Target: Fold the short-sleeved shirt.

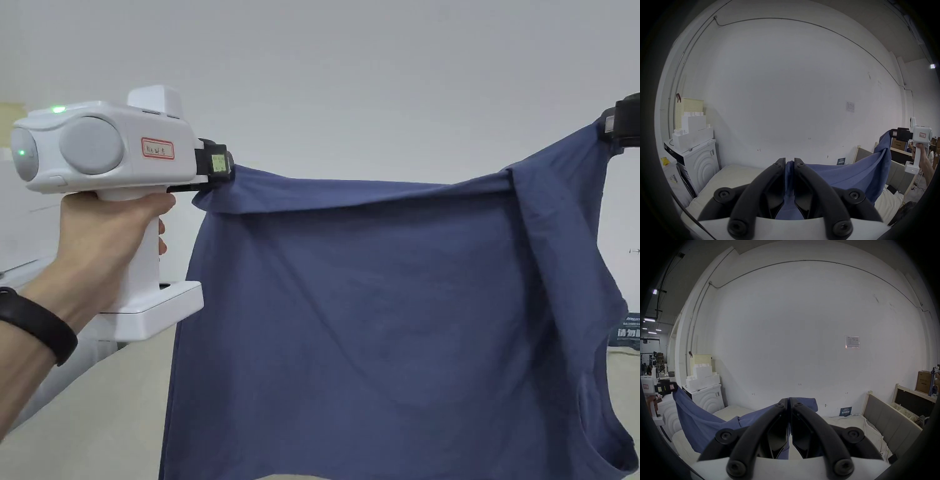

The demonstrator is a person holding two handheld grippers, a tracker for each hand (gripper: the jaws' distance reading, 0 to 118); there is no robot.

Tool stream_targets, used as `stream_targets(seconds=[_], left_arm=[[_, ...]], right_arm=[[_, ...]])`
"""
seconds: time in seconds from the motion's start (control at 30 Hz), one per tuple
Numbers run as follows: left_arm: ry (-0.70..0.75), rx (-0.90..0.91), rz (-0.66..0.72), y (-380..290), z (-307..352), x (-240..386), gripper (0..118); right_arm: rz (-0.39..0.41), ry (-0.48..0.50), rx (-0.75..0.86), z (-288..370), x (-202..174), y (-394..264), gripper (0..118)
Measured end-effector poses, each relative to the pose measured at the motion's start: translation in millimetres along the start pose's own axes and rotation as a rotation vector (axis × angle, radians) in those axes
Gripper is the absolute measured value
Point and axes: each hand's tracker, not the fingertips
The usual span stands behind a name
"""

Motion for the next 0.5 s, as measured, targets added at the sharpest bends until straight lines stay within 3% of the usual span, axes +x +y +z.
stream_targets(seconds=[0.5], left_arm=[[0.005,-0.112,0.006,-11,-149,-13,8]], right_arm=[[0.008,-0.077,-0.049,-126,16,-5,1]])
